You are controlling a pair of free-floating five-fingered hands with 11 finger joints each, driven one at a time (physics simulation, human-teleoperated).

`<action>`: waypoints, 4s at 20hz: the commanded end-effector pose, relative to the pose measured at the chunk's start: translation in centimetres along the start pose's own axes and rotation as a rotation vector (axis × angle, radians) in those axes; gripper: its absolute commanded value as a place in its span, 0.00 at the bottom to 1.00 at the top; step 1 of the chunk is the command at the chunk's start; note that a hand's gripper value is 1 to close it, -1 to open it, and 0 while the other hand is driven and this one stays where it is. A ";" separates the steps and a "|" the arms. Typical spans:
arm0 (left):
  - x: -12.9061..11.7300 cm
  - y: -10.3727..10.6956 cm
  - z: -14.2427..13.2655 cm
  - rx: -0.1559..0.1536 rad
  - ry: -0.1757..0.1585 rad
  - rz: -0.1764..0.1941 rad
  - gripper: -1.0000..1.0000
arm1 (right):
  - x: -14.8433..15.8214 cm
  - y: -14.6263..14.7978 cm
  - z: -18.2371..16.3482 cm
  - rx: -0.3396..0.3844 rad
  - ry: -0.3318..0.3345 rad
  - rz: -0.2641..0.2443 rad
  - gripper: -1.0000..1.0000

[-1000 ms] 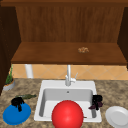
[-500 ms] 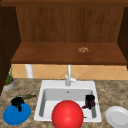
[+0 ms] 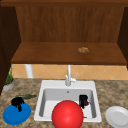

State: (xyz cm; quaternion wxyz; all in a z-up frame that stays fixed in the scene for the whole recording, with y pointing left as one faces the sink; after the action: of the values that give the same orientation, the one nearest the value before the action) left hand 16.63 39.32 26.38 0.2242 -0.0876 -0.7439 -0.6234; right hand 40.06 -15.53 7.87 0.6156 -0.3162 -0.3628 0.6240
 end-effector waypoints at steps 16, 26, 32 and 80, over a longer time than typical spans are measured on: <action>0.0 0.0 0.0 0.000 0.000 0.000 0.50 | 13.5 8.6 -12.7 0.089 -0.007 -0.019 1.00; 0.0 0.0 0.0 0.000 0.000 0.000 0.50 | 15.0 10.9 -20.3 0.220 -0.019 0.002 1.00; 0.0 0.0 0.0 0.000 0.000 0.000 0.50 | 15.7 10.2 -15.7 0.331 -0.031 0.024 0.00; 0.0 0.0 0.0 0.000 0.000 0.000 0.50 | -3.4 -3.6 3.1 0.104 -0.163 0.024 0.00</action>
State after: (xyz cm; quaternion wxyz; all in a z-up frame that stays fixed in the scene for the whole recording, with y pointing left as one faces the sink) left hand 16.63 39.32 26.38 0.2242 -0.0876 -0.7439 -0.6234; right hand 40.34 -17.51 11.85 0.5941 -0.2437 -0.3542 0.6798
